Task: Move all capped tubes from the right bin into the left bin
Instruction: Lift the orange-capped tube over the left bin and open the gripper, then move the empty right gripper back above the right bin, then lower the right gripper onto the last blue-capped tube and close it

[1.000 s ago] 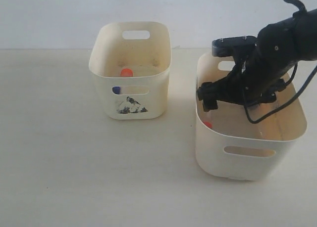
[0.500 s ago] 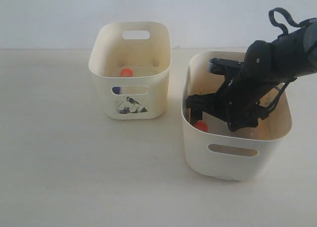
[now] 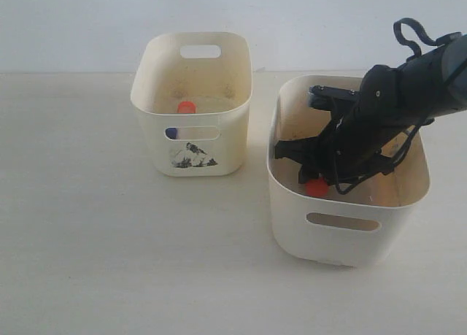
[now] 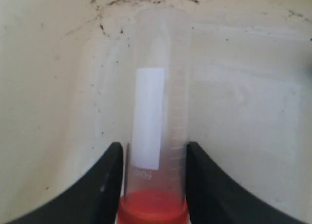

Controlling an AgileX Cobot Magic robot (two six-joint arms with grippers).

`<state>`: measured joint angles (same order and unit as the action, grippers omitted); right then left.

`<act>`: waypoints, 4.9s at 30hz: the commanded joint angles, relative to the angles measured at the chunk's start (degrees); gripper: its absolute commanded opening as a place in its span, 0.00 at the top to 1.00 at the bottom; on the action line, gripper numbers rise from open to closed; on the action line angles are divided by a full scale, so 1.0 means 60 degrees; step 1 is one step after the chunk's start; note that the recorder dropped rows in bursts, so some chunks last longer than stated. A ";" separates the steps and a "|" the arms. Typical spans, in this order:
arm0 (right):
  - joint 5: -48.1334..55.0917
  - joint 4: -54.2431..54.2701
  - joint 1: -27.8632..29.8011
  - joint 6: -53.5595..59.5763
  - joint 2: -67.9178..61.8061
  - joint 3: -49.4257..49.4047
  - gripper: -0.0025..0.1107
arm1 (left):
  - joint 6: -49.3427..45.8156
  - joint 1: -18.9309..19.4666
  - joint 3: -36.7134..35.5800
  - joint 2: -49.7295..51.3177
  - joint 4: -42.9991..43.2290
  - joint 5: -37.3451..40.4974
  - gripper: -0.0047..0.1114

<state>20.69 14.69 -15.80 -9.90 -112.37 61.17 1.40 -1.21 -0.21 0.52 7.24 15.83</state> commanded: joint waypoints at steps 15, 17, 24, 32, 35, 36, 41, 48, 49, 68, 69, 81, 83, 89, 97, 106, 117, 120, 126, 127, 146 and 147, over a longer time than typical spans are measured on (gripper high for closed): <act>0.1572 -0.1059 -0.0005 -0.0013 0.2364 0.1321 0.98 | 0.0111 0.0011 0.0035 -0.0018 -0.0064 -0.0138 0.92; 0.1538 -0.1096 -0.0005 -0.0013 0.2746 0.1362 0.98 | 0.0111 0.0011 0.0035 -0.0018 -0.0064 -0.0138 0.92; 0.0774 0.0476 -0.0037 0.0307 0.3408 0.1362 0.98 | 0.0111 0.0011 0.0035 -0.0018 -0.0064 -0.0138 0.92; -0.2363 0.2235 -0.1423 0.1924 0.2891 0.1447 0.98 | 0.0111 0.0011 0.0035 -0.0018 -0.0064 -0.0138 0.92; -0.2661 0.2235 -0.1794 0.1949 0.2212 0.2068 0.98 | 0.0111 0.0011 0.0035 -0.0018 -0.0064 -0.0138 0.92; -0.2643 0.2235 -0.1875 0.1949 0.1968 0.2314 0.98 | 0.0111 0.0011 0.0035 -0.0018 -0.0064 -0.0138 0.92; -0.2400 0.2235 -0.2201 0.1930 0.0611 0.3927 0.98 | 0.0111 0.0011 0.0035 -0.0018 -0.0064 -0.0138 0.92; -0.1831 0.2235 -0.2320 0.2036 -0.0357 0.5052 0.67 | 0.0111 0.0011 0.0035 -0.0018 -0.0064 -0.0138 0.92; -0.1812 0.2235 -0.2320 0.2036 -0.0357 0.5060 0.57 | 0.0111 0.0011 0.0035 -0.0018 -0.0064 -0.0138 0.92; 0.1831 0.0490 -0.2032 0.0356 0.2214 0.3939 0.98 | 0.0111 0.0011 0.0035 -0.0018 -0.0064 -0.0138 0.92; 0.1860 0.0298 -0.2011 0.0241 0.2416 0.3719 0.98 | 0.0111 0.0011 0.0035 -0.0018 -0.0064 -0.0138 0.92; 0.3480 -0.2072 -0.1186 -0.1292 0.3562 0.1600 0.98 | 0.0111 0.0011 0.0035 -0.0018 -0.0064 -0.0138 0.92; 0.3972 -0.2178 -0.1186 -0.1256 0.3562 0.1600 0.98 | 0.0111 0.0011 0.0035 -0.0018 -0.0064 -0.0138 0.92; 0.4696 -0.2875 -0.1186 -0.0797 0.3522 0.1577 0.82 | 0.0111 0.0011 0.0035 -0.0018 -0.0064 -0.0138 0.92; 0.5613 -0.4141 -0.1186 -0.2097 0.3265 0.2073 0.70 | 0.0111 0.0011 0.0035 -0.0018 -0.0064 -0.0138 0.92; 0.8212 -0.4630 -0.1323 -0.2221 0.1786 0.4699 0.73 | 0.0111 0.0011 0.0035 -0.0018 -0.0064 -0.0138 0.92; 0.8212 -0.6266 -0.1671 -0.3443 0.0239 0.5283 0.73 | 0.0111 0.0011 0.0035 -0.0018 -0.0064 -0.0138 0.92; 0.8212 -0.6139 -0.1501 -0.3540 0.0144 0.4300 0.73 | 0.0111 0.0011 0.0035 -0.0018 -0.0064 -0.0138 0.92; 0.8212 -0.5538 -0.1200 -0.3344 0.0164 0.3888 0.73 | 0.0111 0.0011 0.0035 -0.0018 -0.0064 -0.0138 0.92; 0.8212 -0.5581 -0.1180 -0.3344 0.0164 0.3888 0.73 | 0.0111 0.0011 0.0035 -0.0018 -0.0064 -0.0138 0.92; 0.8212 -0.5584 -0.1178 -0.3436 -0.0078 0.3793 0.73 | 0.0111 0.0011 0.0035 -0.0018 -0.0064 -0.0138 0.92; 0.8212 -0.5624 -0.1178 -0.3454 -0.0115 0.3733 0.73 | 0.0111 0.0011 0.0035 -0.0018 -0.0064 -0.0138 0.92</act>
<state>69.78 -18.12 -23.35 -30.74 -112.71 84.38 1.40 -1.21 -0.21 0.52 7.24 15.83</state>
